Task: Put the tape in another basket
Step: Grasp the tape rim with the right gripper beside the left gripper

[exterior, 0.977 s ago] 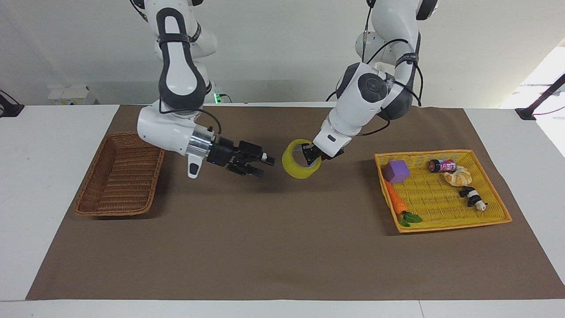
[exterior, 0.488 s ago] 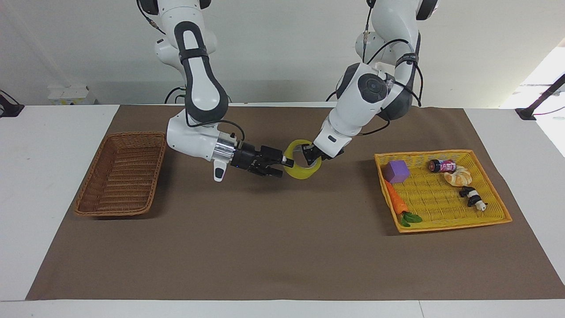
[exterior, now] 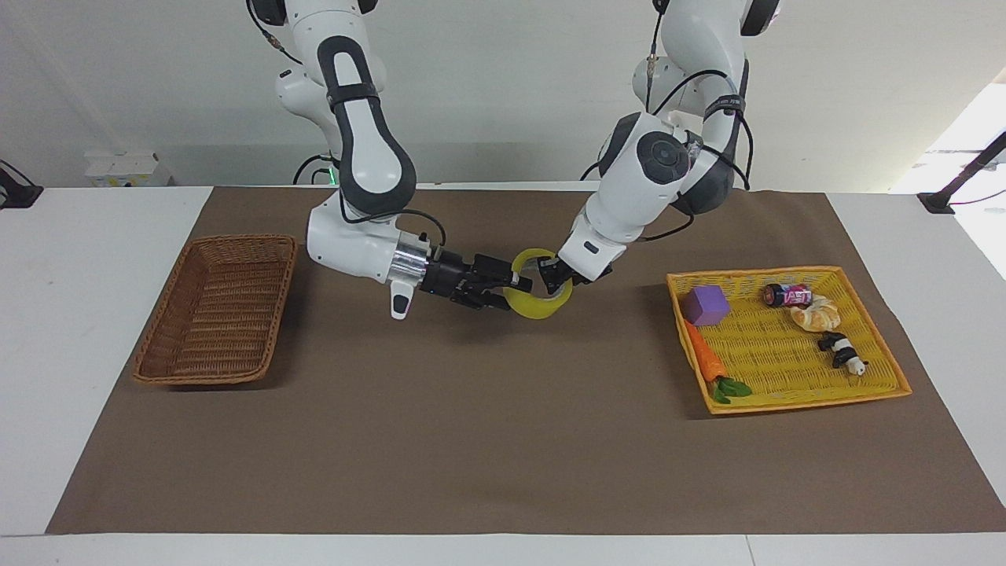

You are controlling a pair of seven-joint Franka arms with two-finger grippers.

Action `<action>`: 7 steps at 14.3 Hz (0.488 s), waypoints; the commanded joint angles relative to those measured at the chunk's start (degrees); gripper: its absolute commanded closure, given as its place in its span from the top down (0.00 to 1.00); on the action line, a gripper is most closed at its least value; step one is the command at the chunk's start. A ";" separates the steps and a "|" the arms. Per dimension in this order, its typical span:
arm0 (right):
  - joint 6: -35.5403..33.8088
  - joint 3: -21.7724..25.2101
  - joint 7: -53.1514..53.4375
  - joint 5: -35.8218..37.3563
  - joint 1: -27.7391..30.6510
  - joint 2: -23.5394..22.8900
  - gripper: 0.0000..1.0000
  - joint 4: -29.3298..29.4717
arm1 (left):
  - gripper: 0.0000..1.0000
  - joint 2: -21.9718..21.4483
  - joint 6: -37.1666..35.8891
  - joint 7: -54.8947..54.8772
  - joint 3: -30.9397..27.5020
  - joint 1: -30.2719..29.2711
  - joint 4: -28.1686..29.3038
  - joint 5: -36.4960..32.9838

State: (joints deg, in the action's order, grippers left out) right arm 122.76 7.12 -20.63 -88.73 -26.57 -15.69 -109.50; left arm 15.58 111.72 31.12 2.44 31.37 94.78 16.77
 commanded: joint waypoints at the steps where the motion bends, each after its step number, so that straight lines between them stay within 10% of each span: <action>1: 0.02 0.17 -1.79 -1.01 -0.15 1.36 0.78 -2.03 | 0.02 -2.04 0.78 0.70 -0.60 0.71 1.90 0.72; 3: 0.02 0.09 -2.05 -0.92 -0.41 1.97 0.78 -3.09 | 0.02 -2.04 0.78 0.79 -0.60 0.62 1.90 0.81; 7: -0.07 0.17 -2.14 -0.92 -0.94 2.24 0.46 -3.71 | 0.02 -2.04 0.78 0.96 -0.60 0.71 1.55 0.81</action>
State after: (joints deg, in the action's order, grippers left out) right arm 122.72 7.12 -20.81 -88.73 -27.30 -15.29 -111.02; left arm 15.57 111.72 31.22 2.44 31.38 94.78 16.77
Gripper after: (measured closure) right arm 0.344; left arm 0.789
